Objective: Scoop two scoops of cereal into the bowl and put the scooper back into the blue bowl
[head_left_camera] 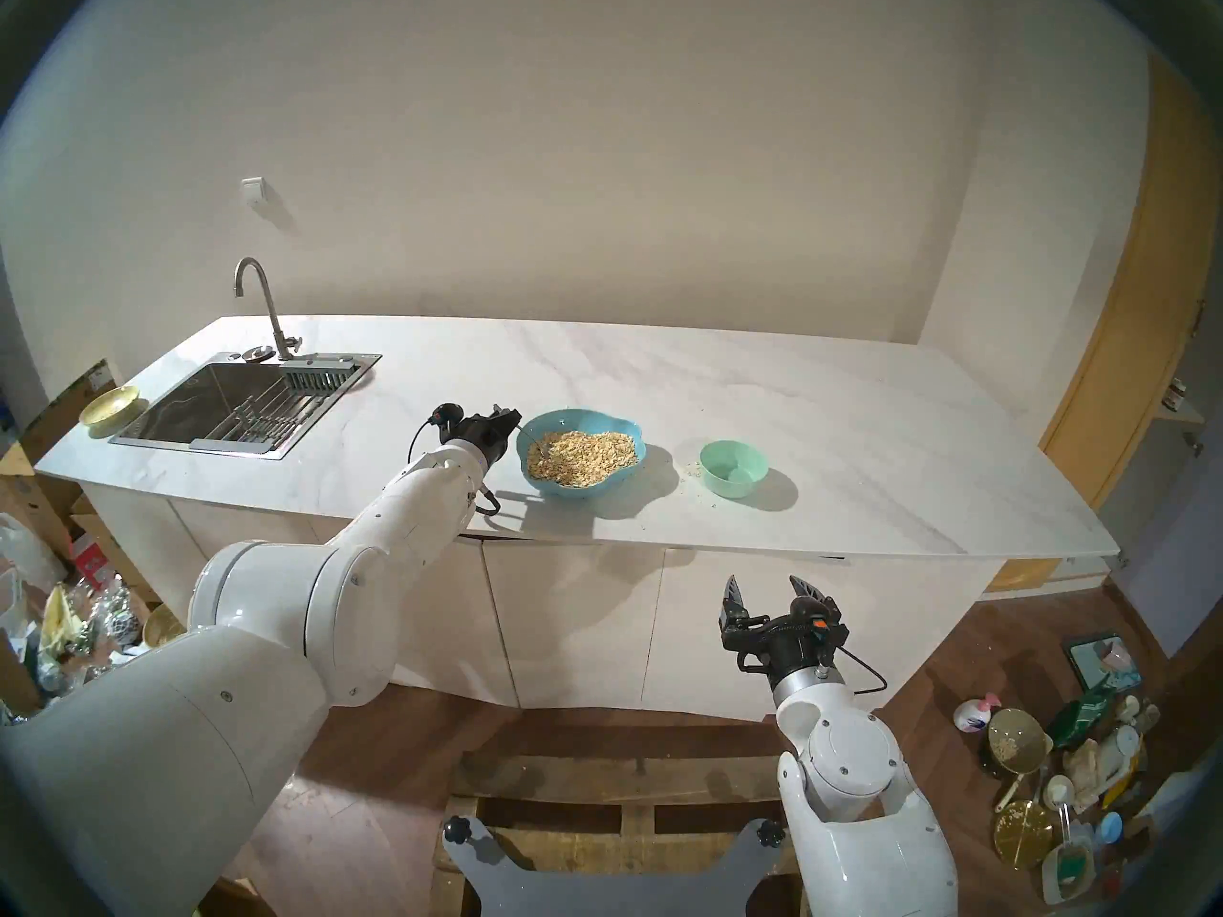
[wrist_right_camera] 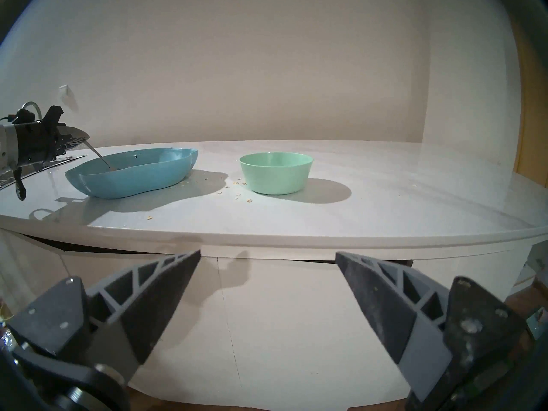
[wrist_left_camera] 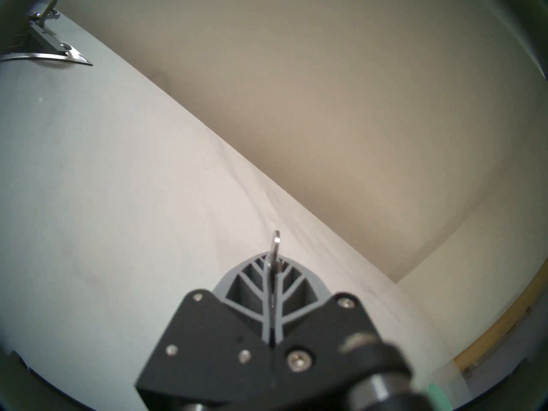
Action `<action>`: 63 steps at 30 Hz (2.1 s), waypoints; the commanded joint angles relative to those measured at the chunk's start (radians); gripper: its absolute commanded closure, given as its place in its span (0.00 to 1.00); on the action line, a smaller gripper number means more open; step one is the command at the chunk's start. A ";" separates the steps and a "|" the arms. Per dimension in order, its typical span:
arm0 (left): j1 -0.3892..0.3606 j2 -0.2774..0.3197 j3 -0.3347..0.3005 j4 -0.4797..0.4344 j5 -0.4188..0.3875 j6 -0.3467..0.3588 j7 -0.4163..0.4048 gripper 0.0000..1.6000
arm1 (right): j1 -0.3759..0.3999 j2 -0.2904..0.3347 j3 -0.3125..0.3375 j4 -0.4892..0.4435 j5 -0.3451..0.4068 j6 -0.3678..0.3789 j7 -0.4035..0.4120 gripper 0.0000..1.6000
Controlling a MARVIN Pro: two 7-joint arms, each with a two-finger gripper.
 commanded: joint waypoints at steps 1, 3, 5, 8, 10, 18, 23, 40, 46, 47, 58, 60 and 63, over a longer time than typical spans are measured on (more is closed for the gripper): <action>-0.038 -0.031 0.004 -0.010 0.002 -0.022 -0.014 1.00 | 0.006 -0.001 0.000 -0.024 0.000 -0.005 -0.001 0.00; -0.038 -0.040 0.005 -0.008 0.001 -0.021 -0.011 1.00 | 0.006 -0.001 0.000 -0.024 0.000 -0.005 -0.001 0.00; -0.038 -0.052 0.008 -0.005 0.004 -0.027 -0.005 1.00 | 0.006 -0.001 0.000 -0.024 0.000 -0.005 -0.001 0.00; -0.038 -0.068 0.011 0.002 0.008 -0.026 0.003 1.00 | 0.006 -0.001 0.000 -0.024 0.000 -0.005 -0.001 0.00; -0.036 -0.078 0.013 0.005 0.009 -0.029 0.009 1.00 | 0.006 -0.001 0.000 -0.024 0.000 -0.005 -0.001 0.00; -0.037 -0.104 0.014 0.010 0.010 -0.023 0.005 1.00 | 0.006 -0.001 0.000 -0.024 0.000 -0.005 -0.001 0.00; -0.038 -0.108 -0.008 0.014 -0.013 -0.005 -0.008 1.00 | 0.006 -0.001 0.000 -0.024 0.000 -0.005 -0.001 0.00; -0.027 -0.097 -0.148 0.016 -0.076 0.103 -0.084 1.00 | 0.005 -0.001 0.000 -0.025 0.000 -0.005 -0.001 0.00; -0.024 -0.095 -0.154 0.009 -0.080 0.116 -0.100 1.00 | 0.005 -0.001 0.000 -0.025 0.000 -0.005 -0.001 0.00; -0.025 -0.094 -0.154 0.007 -0.080 0.117 -0.103 1.00 | 0.005 -0.001 0.000 -0.025 0.000 -0.005 -0.001 0.00; -0.033 -0.079 -0.159 -0.027 -0.080 0.122 -0.127 1.00 | 0.006 -0.001 0.000 -0.023 0.000 -0.005 -0.001 0.00; -0.031 -0.072 -0.151 -0.038 -0.072 0.121 -0.136 1.00 | 0.006 -0.001 0.000 -0.023 0.000 -0.005 -0.001 0.00; -0.029 -0.062 -0.147 -0.052 -0.070 0.124 -0.142 1.00 | 0.006 -0.001 0.000 -0.023 0.000 -0.005 -0.001 0.00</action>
